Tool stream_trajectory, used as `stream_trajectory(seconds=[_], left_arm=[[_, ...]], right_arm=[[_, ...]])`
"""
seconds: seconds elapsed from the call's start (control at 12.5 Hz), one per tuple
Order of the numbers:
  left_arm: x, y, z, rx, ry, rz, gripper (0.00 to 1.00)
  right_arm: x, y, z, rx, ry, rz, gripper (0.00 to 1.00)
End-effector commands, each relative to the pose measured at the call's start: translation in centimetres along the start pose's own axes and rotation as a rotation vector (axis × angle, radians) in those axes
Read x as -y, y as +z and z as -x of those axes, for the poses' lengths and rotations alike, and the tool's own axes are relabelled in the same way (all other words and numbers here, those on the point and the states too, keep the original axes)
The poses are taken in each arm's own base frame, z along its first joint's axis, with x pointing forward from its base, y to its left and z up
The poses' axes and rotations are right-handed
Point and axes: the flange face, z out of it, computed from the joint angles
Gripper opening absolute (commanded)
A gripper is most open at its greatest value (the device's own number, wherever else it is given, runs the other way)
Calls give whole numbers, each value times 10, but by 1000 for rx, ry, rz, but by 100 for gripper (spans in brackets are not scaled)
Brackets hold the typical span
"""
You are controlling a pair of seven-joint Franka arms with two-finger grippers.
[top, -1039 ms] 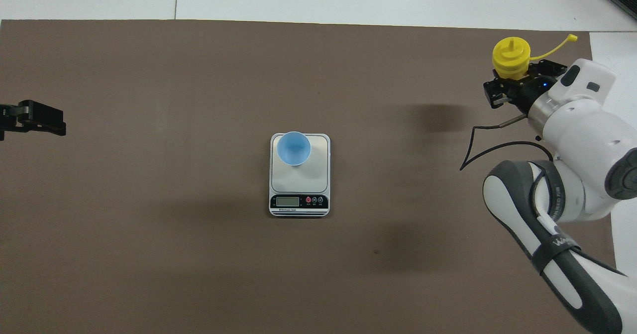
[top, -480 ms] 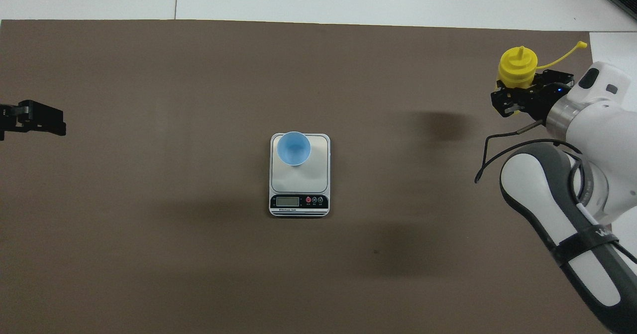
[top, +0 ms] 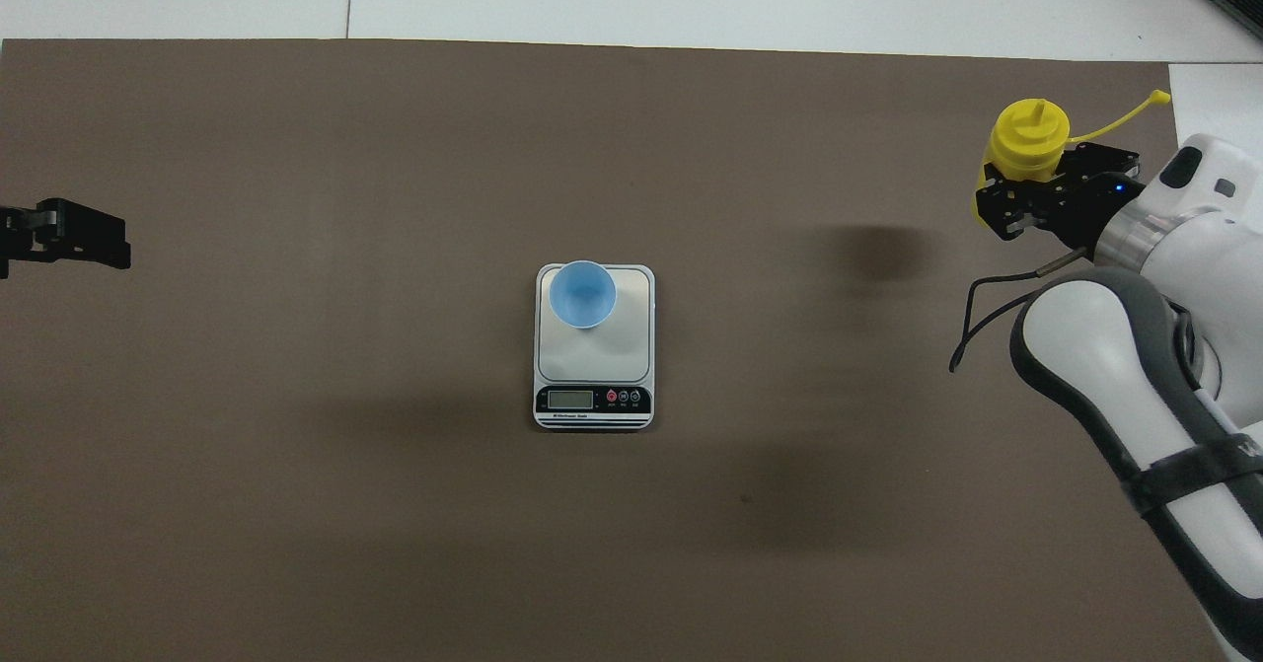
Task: Pour seasoning into cup on scale with both arms
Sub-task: 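Hold the yellow bottle upright with the right gripper near its start spot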
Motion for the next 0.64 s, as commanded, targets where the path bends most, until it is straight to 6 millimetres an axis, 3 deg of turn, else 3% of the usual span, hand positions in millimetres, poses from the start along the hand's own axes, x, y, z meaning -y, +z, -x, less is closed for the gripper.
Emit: stream_trajectory(seconds=[0.0, 0.56], left_arm=[[4, -3, 6, 8, -2, 0, 100], [4, -3, 6, 7, -2, 0, 100]], right_arm=[[0, -11, 9, -46, -2, -21, 14], [0, 4, 48, -157, -43, -41, 15]])
